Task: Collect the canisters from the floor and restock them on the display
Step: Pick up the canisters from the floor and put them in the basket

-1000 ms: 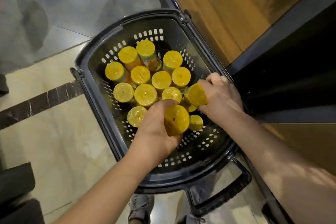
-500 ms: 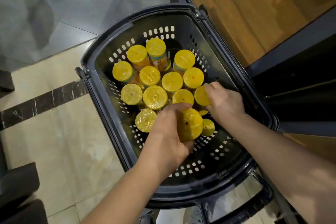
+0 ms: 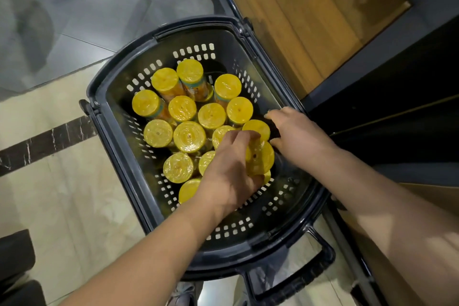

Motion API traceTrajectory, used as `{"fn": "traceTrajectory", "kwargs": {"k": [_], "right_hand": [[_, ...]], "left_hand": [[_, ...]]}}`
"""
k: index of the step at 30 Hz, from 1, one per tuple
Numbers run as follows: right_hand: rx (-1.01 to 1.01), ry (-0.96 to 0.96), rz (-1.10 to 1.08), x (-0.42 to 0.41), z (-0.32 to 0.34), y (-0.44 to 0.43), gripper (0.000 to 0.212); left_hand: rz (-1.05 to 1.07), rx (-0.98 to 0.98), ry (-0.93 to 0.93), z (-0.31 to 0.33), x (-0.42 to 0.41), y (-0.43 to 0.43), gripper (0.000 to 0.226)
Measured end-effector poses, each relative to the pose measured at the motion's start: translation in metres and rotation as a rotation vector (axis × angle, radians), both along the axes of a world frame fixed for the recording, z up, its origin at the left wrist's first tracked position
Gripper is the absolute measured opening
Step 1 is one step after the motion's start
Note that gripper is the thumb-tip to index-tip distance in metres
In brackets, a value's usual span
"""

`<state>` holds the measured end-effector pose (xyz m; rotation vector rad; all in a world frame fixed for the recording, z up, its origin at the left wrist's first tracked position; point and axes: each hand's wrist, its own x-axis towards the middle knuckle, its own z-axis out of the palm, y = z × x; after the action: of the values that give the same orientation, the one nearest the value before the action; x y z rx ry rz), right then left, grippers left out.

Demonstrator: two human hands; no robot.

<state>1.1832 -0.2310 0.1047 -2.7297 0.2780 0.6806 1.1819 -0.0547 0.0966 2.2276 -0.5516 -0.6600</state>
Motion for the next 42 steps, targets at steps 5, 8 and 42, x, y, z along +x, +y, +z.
{"fn": "traceTrajectory", "kwargs": {"k": [5, 8, 42], "right_hand": [[-0.004, -0.093, -0.073, -0.022, 0.024, -0.01, 0.034], [0.042, -0.115, -0.097, -0.036, 0.029, -0.013, 0.035], [-0.133, -0.408, -0.124, -0.133, 0.481, 0.012, 0.053]], "left_hand": [[-0.121, 0.047, 0.062, -0.013, -0.004, -0.018, 0.078], [-0.136, 0.096, 0.059, -0.034, -0.009, -0.027, 0.078], [-0.5, 0.418, -0.78, 0.508, -0.009, -0.003, 0.068]]}}
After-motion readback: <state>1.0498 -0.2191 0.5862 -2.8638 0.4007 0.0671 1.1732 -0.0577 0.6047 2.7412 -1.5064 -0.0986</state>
